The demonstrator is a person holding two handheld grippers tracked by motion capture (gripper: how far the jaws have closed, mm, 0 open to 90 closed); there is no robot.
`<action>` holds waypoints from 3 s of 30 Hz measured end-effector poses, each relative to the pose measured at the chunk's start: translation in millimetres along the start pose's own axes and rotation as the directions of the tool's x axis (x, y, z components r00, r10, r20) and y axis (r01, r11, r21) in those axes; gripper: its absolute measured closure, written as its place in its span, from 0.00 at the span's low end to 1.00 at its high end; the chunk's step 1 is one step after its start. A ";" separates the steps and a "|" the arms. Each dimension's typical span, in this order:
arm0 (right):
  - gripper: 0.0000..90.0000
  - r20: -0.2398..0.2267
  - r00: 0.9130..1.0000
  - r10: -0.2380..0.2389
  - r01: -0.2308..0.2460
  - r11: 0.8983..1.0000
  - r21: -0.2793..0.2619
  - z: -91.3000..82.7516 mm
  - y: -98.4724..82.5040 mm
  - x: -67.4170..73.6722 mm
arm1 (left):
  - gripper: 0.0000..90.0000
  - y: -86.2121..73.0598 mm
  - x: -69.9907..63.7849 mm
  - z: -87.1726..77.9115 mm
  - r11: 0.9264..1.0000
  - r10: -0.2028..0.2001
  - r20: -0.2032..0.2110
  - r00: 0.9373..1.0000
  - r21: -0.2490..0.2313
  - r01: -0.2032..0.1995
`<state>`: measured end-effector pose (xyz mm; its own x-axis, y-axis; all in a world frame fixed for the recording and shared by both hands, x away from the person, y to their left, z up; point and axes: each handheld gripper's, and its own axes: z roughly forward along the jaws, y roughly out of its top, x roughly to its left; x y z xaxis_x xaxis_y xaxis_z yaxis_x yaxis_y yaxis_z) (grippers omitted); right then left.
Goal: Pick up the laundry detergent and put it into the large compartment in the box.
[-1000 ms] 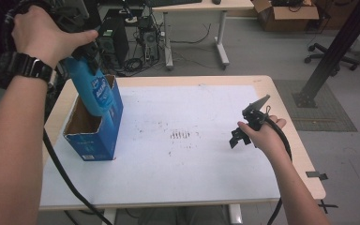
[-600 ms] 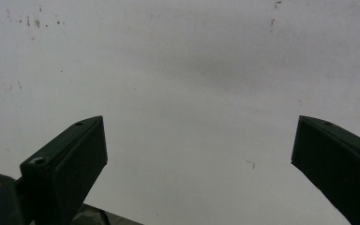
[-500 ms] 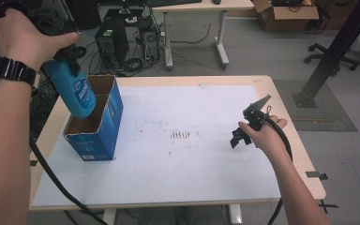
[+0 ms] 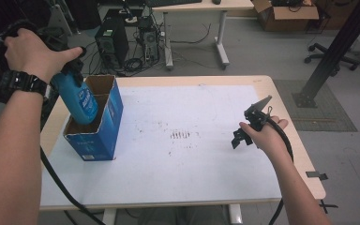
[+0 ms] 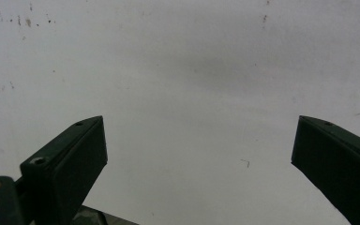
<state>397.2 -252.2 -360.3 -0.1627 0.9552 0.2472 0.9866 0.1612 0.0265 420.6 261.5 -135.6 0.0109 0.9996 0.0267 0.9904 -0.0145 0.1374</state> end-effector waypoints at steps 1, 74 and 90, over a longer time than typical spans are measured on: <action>0.04 0.000 1.000 0.000 0.000 1.000 0.000 0.0 0.0 0.0 | 0.42 0.0 0.0 0.0 1.000 0.000 0.000 1.000 0.000 0.000; 0.04 0.008 1.000 0.019 -0.019 0.999 0.025 14.5 -5.7 -3.8 | 0.41 -4.3 2.4 141.9 0.989 0.019 0.018 1.000 0.143 -0.021; 0.04 0.007 1.000 0.022 -0.022 1.000 0.019 10.8 -8.9 -4.7 | 0.39 -6.1 -0.5 130.8 0.990 0.030 0.005 1.000 0.139 -0.030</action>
<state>389.1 -255.5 -372.2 -0.1415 0.9601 0.2411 0.9894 0.1452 0.0024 432.6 264.3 -266.0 0.0411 0.9988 0.0260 0.9992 -0.0411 -0.0029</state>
